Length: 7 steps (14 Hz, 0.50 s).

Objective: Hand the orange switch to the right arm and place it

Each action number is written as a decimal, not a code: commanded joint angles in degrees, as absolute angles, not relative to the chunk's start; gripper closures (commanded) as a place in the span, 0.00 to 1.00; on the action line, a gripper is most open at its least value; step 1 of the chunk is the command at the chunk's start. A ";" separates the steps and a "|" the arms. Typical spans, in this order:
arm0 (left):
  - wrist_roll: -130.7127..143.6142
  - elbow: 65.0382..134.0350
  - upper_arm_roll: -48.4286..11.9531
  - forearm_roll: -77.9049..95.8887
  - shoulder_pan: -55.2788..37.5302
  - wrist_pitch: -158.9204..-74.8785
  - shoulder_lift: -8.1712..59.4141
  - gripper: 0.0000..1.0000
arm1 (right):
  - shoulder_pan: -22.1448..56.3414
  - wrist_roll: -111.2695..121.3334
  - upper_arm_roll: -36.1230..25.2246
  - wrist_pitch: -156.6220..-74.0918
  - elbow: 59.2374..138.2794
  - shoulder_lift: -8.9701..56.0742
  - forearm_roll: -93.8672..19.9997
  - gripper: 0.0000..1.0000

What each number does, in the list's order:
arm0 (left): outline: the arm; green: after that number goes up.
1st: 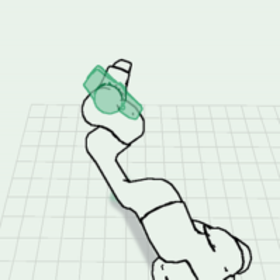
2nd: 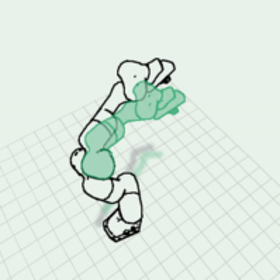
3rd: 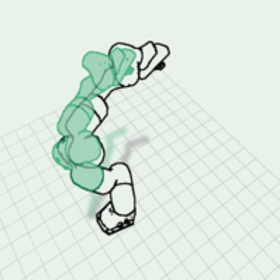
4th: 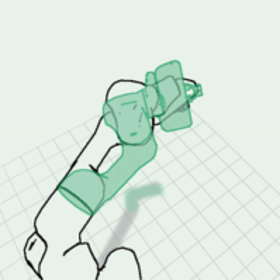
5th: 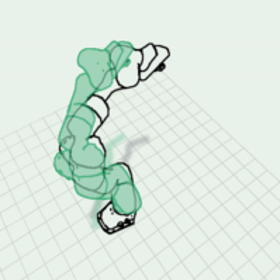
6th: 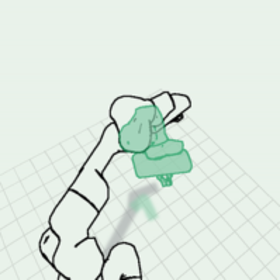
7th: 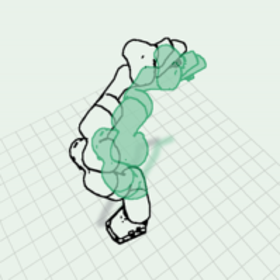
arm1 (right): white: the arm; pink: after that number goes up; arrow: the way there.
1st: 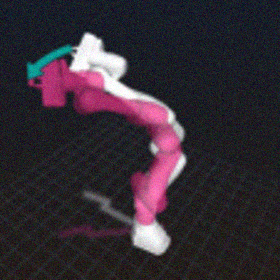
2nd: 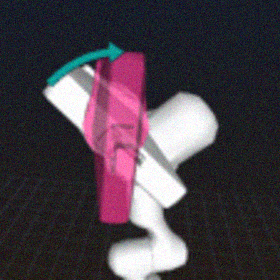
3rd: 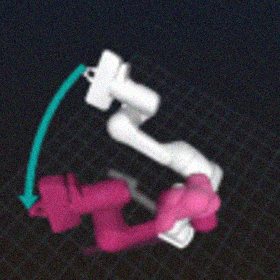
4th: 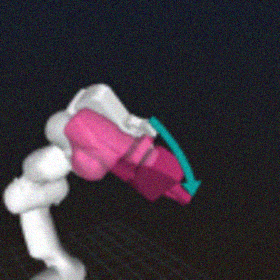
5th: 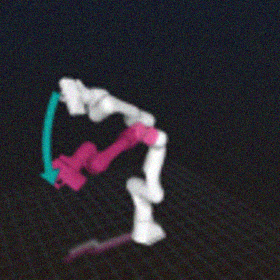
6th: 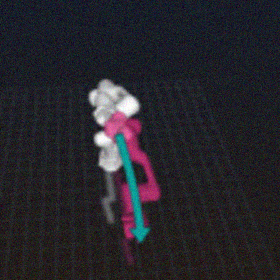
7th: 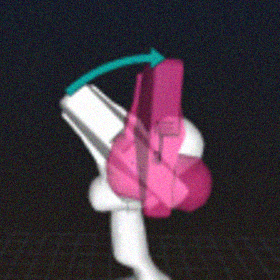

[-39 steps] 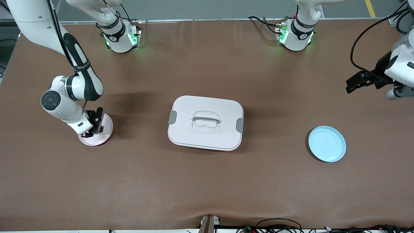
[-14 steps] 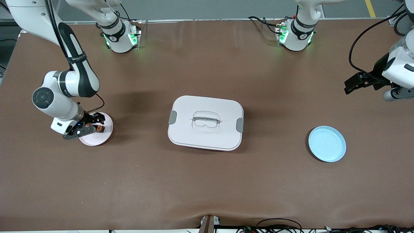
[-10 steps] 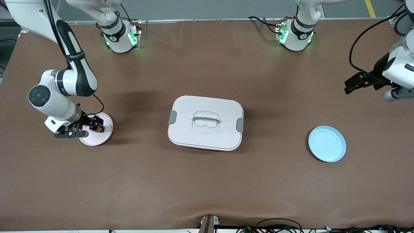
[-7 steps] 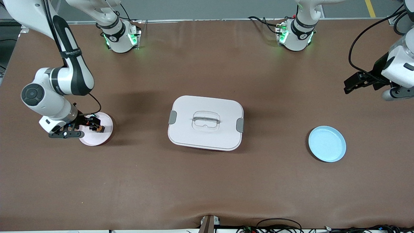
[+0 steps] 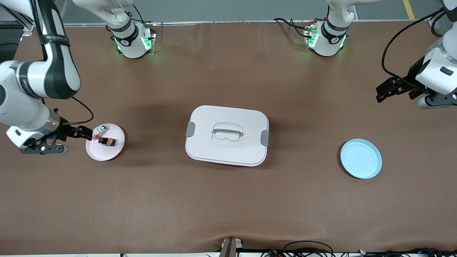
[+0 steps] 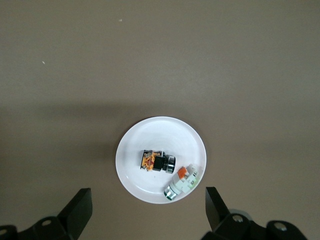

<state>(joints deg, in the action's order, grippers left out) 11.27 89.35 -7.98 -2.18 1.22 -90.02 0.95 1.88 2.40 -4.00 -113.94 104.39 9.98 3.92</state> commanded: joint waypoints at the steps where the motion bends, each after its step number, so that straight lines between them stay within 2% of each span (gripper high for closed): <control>1: 10.20 89.03 -7.91 -1.58 1.32 -89.65 0.44 0.00 | 2.29 0.79 -3.69 -105.41 99.78 5.98 4.31 0.00; 4: 10.20 89.03 -8.00 -1.58 1.23 -89.82 0.53 0.00 | 2.29 0.79 -3.52 -98.37 94.67 5.10 3.87 0.00; 7: 10.20 88.95 -8.00 -1.67 1.23 -89.91 0.53 0.00 | 2.29 0.79 -3.34 -97.03 94.31 1.68 2.73 0.00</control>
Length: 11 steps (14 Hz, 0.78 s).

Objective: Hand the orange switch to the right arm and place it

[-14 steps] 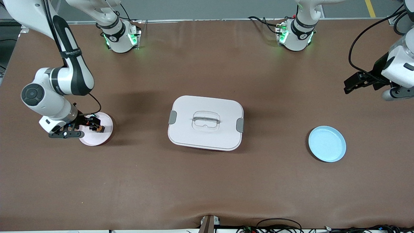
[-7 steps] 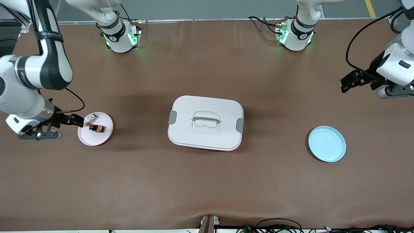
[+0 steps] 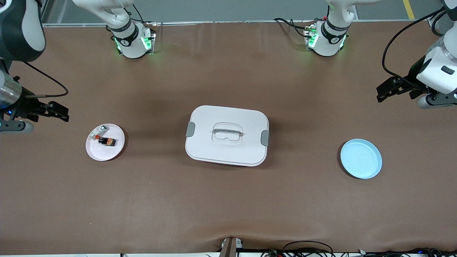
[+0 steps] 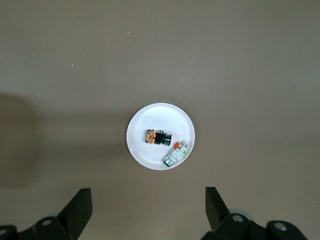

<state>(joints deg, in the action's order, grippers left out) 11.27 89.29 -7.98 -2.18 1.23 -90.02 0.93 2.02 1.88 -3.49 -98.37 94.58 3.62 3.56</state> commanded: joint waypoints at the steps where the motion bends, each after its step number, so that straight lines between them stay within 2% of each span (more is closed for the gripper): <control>1: 10.28 88.95 -8.00 -1.67 1.23 -89.91 0.53 0.00 | 2.20 0.79 -3.34 -96.68 94.31 0.80 2.38 0.00; 6: 10.20 88.95 -8.00 -1.76 1.23 -89.91 0.35 0.00 | 1.85 0.62 -3.69 -94.40 95.44 -3.77 0.45 0.00; 11: 10.28 88.86 -8.70 -1.85 1.32 -89.91 0.35 0.00 | 1.76 0.70 -3.87 -96.59 101.33 -9.57 0.35 0.00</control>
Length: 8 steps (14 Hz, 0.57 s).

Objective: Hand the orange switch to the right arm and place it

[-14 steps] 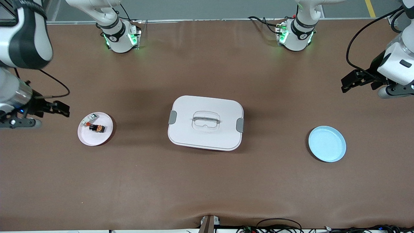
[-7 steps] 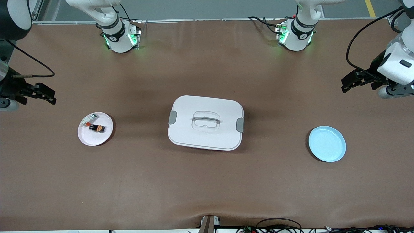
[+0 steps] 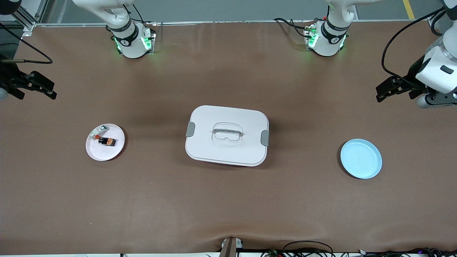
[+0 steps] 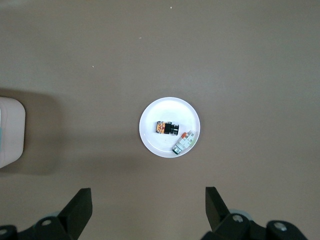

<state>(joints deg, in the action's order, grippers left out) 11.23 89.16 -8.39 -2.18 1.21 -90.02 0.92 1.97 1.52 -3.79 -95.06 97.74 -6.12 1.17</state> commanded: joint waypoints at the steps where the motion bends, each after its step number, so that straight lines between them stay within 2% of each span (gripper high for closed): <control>1: 10.20 88.86 -8.70 -1.85 1.32 -89.91 0.35 0.00 | 1.76 0.79 -3.87 -96.42 101.08 -9.58 0.35 0.00; 8: 10.46 87.80 -8.70 -1.93 1.58 -89.47 0.53 0.00 | 1.67 1.23 -3.87 -94.83 98.88 -8.79 0.44 0.00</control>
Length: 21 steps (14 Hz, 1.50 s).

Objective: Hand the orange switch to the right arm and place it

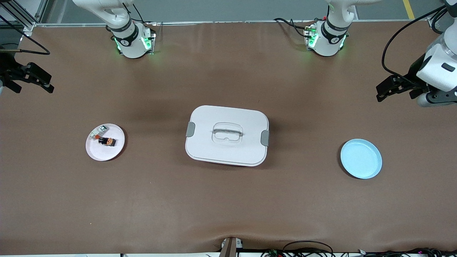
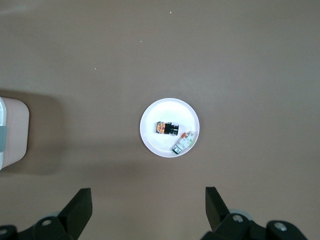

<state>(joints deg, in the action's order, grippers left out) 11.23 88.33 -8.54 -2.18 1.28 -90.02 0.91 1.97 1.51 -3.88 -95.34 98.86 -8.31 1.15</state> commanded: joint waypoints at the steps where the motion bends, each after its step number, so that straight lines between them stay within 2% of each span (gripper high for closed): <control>1: 10.55 87.72 -8.61 -1.93 1.58 -89.47 0.53 0.00 | 1.84 1.32 -3.87 -94.83 98.88 -8.53 0.44 0.00; 14: 10.63 87.28 -8.61 -2.02 1.58 -88.33 0.62 0.00 | 2.20 1.23 -3.60 -95.01 98.09 -7.47 0.44 0.00; 21: 10.28 86.31 -8.88 -0.97 1.41 -83.94 -1.31 0.00 | 2.29 1.06 -3.52 -95.10 98.09 -7.38 0.35 0.00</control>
<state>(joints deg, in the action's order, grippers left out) 11.23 86.23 -8.78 -2.18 1.28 -85.79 0.56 2.01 1.53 -3.47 -95.37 98.78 -7.52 1.12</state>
